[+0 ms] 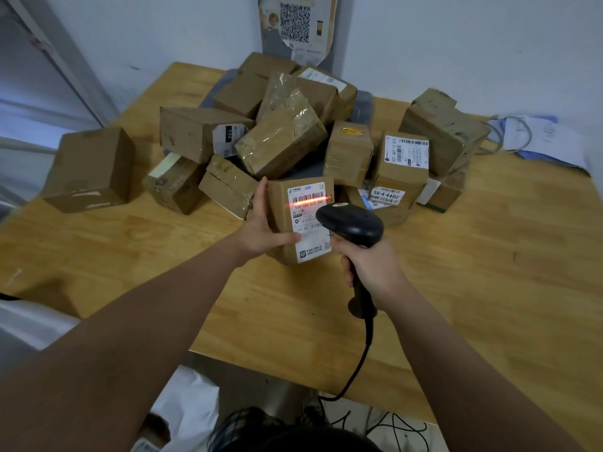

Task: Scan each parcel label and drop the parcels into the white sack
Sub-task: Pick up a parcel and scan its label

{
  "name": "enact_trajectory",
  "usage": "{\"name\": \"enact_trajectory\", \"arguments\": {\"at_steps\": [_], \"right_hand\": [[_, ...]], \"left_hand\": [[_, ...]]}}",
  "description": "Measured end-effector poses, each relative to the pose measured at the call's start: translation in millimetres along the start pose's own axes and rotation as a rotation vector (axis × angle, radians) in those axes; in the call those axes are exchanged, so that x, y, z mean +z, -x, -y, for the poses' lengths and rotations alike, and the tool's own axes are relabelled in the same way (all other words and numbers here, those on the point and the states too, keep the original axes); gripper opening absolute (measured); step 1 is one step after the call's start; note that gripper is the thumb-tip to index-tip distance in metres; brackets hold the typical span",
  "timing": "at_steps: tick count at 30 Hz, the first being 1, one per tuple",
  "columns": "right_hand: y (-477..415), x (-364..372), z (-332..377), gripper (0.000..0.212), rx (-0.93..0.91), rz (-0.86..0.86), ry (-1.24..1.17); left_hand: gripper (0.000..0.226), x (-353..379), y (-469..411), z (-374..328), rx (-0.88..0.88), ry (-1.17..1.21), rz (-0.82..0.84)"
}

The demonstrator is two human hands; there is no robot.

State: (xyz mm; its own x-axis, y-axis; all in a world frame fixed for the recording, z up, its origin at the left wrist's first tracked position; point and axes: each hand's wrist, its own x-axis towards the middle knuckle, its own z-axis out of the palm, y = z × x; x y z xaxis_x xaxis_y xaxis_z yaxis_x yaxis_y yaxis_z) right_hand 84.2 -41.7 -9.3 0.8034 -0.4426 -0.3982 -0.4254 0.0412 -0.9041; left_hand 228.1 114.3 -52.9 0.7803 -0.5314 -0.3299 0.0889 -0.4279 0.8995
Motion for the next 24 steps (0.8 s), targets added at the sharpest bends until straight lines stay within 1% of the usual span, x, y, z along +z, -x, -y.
{"name": "enact_trajectory", "arguments": {"at_steps": [4,10,16,24], "right_hand": [[4.1,-1.6,1.3,0.035,0.008,-0.001,0.034],[6.5,-1.7,5.2,0.034,-0.018,-0.006,0.038],[7.9,-2.8,5.2,0.033,-0.013,0.0,0.032],[10.5,-2.2,5.7,0.031,-0.02,0.01,0.033]], "left_hand": [[0.133,-1.0,-0.3,-1.6,0.005,-0.018,0.01],[0.139,-0.9,1.1,-0.8,-0.009,-0.024,0.007],[0.132,-1.9,2.4,0.2,-0.021,-0.027,-0.001],[0.13,0.4,5.8,-1.4,-0.022,-0.036,-0.024]]}}
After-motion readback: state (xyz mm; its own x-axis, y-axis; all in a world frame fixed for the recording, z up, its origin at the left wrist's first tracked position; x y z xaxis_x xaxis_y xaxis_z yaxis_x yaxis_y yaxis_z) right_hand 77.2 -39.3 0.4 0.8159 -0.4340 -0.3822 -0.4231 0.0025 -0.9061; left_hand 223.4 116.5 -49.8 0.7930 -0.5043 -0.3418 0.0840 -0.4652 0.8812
